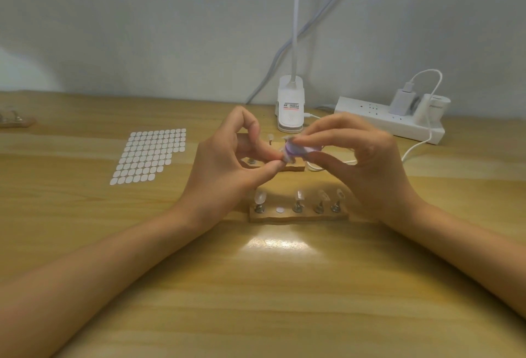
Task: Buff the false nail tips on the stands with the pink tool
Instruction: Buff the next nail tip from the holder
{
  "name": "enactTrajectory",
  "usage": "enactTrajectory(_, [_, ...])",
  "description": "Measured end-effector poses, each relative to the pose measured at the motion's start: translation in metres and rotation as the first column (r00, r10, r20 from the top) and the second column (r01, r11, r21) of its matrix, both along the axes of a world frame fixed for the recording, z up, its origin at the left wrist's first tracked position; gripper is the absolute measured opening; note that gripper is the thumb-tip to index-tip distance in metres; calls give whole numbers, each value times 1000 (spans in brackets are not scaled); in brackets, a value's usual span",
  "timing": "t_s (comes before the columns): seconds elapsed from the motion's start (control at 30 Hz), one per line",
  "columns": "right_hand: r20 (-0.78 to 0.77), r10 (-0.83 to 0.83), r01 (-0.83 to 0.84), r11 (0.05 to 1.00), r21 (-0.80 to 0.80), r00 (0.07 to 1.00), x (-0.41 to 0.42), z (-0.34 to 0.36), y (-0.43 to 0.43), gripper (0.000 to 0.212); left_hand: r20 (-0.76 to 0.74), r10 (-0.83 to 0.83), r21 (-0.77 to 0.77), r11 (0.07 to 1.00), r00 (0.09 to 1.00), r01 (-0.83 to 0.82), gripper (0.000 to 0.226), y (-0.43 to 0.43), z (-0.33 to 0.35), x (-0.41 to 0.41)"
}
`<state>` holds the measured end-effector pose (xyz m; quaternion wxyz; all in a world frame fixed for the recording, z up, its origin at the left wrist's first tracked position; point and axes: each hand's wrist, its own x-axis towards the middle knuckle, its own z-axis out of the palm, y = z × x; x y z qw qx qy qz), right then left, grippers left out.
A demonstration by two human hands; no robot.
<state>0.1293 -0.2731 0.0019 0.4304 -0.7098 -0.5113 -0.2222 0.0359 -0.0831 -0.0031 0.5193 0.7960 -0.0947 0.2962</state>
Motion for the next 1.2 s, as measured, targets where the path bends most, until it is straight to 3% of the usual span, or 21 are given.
enactTrajectory(0.13, [-124, 14, -2, 996, 94, 992, -3, 3, 1, 22, -7, 5, 5, 1000, 1000, -5, 44, -1, 2, 0])
enactTrajectory(0.27, [-30, 108, -109, 994, -16, 994, -11, 0, 6, 25, 0, -20, -4, 1000, 1000, 20, 42, -1, 3, -2])
enactTrajectory(0.6, [-63, 57, -57, 998, 5, 996, -5, 3, 2, 25, 28, -21, 52, 998, 999, 19, 46, -3, 1, -2])
enactTrajectory(0.73, [-54, 113, -114, 993, -24, 992, -6, 1, 4, 24, 21, -46, 34, 998, 999, 45, 44, -4, 2, -2])
enactTrajectory(0.9, [-61, 45, -45, 999, -5, 997, -3, 1, 1, 25, 38, -16, 45, 999, 999, 14, 45, -2, 3, -5])
enactTrajectory(1.07, [-197, 57, -38, 995, 96, 979, -2, 3, 0, 24, 30, -23, 45, 999, 999, 22, 44, -5, 5, -5])
enactTrajectory(1.2, [-67, 93, -93, 996, 9, 993, -8, 1, 5, 26, 36, -45, 27, 999, 998, 44, 42, -4, 5, -5])
